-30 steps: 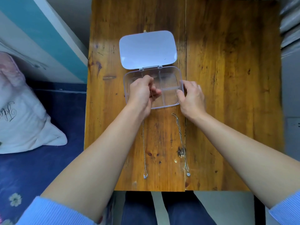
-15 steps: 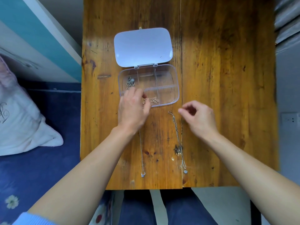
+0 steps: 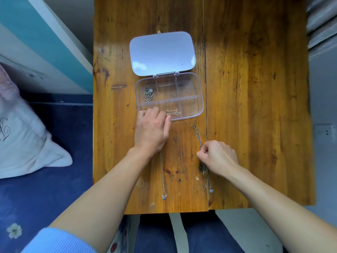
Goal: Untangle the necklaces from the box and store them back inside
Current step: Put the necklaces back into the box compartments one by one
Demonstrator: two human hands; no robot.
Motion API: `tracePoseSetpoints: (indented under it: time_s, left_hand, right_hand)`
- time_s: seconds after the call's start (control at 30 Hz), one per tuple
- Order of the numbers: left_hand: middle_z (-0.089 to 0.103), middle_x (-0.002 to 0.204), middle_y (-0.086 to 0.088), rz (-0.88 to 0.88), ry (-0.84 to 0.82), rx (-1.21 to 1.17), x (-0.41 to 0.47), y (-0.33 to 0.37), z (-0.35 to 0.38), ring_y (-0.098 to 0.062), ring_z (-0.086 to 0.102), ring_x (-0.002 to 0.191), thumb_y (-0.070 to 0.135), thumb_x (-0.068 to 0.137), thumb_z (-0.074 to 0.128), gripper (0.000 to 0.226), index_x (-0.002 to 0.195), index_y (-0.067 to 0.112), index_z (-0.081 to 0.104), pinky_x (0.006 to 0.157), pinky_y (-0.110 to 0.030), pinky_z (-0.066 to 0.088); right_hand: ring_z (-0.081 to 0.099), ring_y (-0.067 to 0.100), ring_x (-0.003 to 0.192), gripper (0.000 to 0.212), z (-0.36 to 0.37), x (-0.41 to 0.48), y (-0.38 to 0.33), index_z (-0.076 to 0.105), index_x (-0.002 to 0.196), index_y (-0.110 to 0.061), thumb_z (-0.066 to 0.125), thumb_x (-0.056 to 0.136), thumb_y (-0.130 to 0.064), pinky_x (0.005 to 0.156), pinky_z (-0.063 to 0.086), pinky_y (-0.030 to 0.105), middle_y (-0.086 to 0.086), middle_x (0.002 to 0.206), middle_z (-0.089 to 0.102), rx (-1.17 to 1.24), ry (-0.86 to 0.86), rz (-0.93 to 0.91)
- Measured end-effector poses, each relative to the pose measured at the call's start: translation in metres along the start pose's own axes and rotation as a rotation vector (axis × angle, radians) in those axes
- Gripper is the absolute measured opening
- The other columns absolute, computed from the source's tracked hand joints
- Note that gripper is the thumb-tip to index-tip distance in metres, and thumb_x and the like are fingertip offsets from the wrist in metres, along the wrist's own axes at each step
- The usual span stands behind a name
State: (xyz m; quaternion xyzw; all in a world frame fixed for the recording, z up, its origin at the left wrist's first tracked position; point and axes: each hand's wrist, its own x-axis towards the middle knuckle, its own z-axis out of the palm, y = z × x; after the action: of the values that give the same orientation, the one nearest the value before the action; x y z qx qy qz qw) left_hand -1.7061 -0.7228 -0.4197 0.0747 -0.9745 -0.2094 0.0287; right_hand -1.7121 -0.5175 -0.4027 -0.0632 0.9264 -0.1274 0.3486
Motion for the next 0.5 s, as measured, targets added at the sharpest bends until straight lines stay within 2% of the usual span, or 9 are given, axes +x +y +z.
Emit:
tracePoseSetpoints:
  time_s: [0.1,0.17,0.23,0.3,0.37,0.43,0.5]
  left_hand:
    - [0.057,0.073,-0.010,0.006,0.007,0.013,-0.001,-0.001,0.003,-0.030,0.053,0.070,0.027,0.095,0.043,0.036,0.074,0.006,0.063,0.076,-0.040,0.039]
    - [0.057,0.073,-0.009,0.004,0.002,0.024,-0.001,-0.001,0.004,-0.029,0.053,0.071,0.028,0.096,0.043,0.037,0.075,0.006,0.064,0.076,-0.040,0.039]
    - [0.057,0.074,-0.010,0.004,0.000,0.043,-0.001,-0.002,0.005,-0.030,0.054,0.072,0.028,0.096,0.042,0.038,0.075,0.006,0.064,0.077,-0.040,0.039]
    - [0.058,0.074,-0.009,0.011,0.000,0.054,-0.001,-0.002,0.005,-0.030,0.055,0.072,0.028,0.096,0.042,0.037,0.076,0.006,0.065,0.078,-0.041,0.040]
    - [0.058,0.074,-0.009,0.018,0.003,0.062,-0.001,-0.002,0.005,-0.029,0.055,0.072,0.028,0.096,0.043,0.036,0.076,0.007,0.065,0.078,-0.041,0.040]
    - [0.058,0.075,-0.009,0.020,0.004,0.067,-0.001,-0.002,0.004,-0.029,0.055,0.072,0.027,0.096,0.044,0.035,0.076,0.007,0.065,0.077,-0.041,0.040]
    - [0.058,0.075,-0.009,0.019,0.005,0.070,-0.001,-0.002,0.004,-0.029,0.055,0.072,0.028,0.096,0.044,0.036,0.076,0.007,0.065,0.077,-0.041,0.041]
  right_hand:
    - [0.057,0.019,0.068,0.026,-0.014,0.004,-0.001,0.055,0.058,-0.018,0.060,0.083,-0.023,0.068,0.047,0.034,-0.005,0.062,0.057,0.356,0.013,0.035]
    - [0.060,0.017,0.085,0.022,-0.026,0.003,-0.002,0.058,0.060,-0.014,0.062,0.082,-0.018,0.074,0.043,0.032,-0.005,0.085,0.065,0.482,0.113,-0.032]
    - [0.056,0.011,0.110,0.020,-0.041,0.002,-0.008,0.061,0.061,-0.012,0.061,0.080,-0.019,0.086,0.038,0.030,-0.007,0.115,0.061,0.548,0.216,-0.121]
    - [0.052,0.004,0.120,0.019,-0.058,0.003,-0.020,0.061,0.060,-0.015,0.056,0.078,-0.020,0.094,0.037,0.024,-0.007,0.125,0.058,0.703,0.264,-0.193]
    - [0.060,0.011,0.116,0.023,-0.078,0.006,-0.035,0.061,0.060,-0.021,0.049,0.079,-0.015,0.099,0.042,0.029,0.003,0.114,0.069,0.990,0.254,-0.248]
    - [0.070,0.026,0.097,0.026,-0.097,0.012,-0.047,0.058,0.065,-0.017,0.041,0.083,-0.009,0.093,0.051,0.037,0.008,0.083,0.076,1.266,0.210,-0.262]
    - [0.071,0.027,0.074,0.025,-0.116,0.017,-0.062,0.050,0.069,-0.010,0.035,0.089,-0.005,0.084,0.056,0.039,0.002,0.056,0.066,1.424,0.190,-0.202]
